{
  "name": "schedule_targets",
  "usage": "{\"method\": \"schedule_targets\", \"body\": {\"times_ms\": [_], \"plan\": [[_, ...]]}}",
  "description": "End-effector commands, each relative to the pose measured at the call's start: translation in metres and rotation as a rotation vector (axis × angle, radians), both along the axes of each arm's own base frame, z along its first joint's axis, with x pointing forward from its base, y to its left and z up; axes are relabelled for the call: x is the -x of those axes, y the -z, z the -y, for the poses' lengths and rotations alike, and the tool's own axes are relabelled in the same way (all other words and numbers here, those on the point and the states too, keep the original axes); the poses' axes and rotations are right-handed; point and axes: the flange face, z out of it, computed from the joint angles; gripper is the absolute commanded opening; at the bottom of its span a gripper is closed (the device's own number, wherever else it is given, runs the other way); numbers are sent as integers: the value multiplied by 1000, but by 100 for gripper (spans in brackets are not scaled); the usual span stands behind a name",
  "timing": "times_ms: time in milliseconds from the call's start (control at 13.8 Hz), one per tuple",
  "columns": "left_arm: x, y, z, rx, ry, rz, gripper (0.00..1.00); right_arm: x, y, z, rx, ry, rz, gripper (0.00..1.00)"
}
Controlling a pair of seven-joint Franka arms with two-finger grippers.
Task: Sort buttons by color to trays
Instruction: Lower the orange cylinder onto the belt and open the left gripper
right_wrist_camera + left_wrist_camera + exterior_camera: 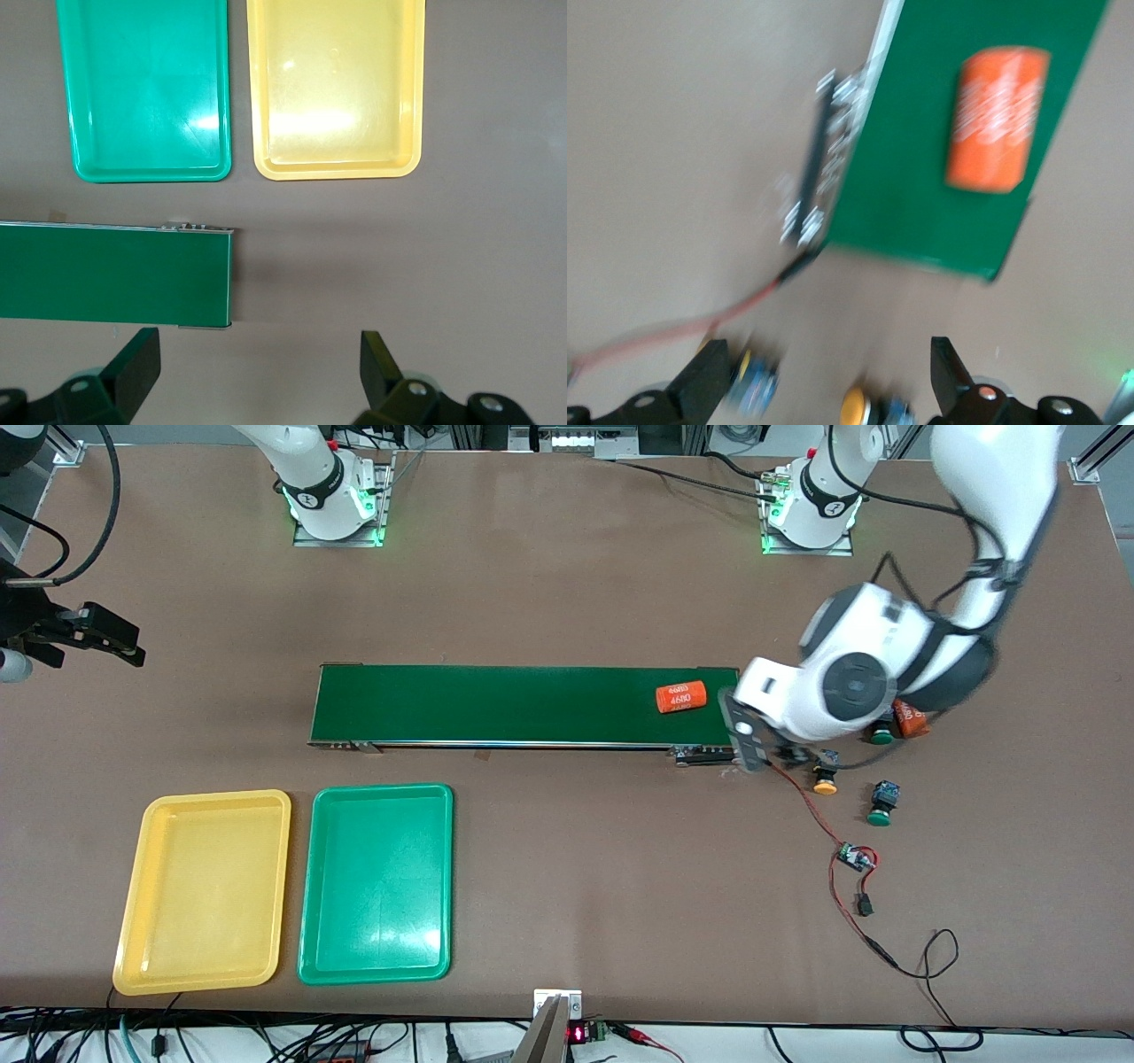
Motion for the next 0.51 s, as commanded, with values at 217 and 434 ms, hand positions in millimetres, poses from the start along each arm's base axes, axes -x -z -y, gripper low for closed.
{"method": "schedule_targets", "body": {"times_ms": [217,434], "plan": [[-16,-28,-99,-97,-519,32,100,2,-3,2,-15,13,1,100],[-14,-39,-156,-189,-761,66,100,2,-2,2,-15,13,-1,100]]}}
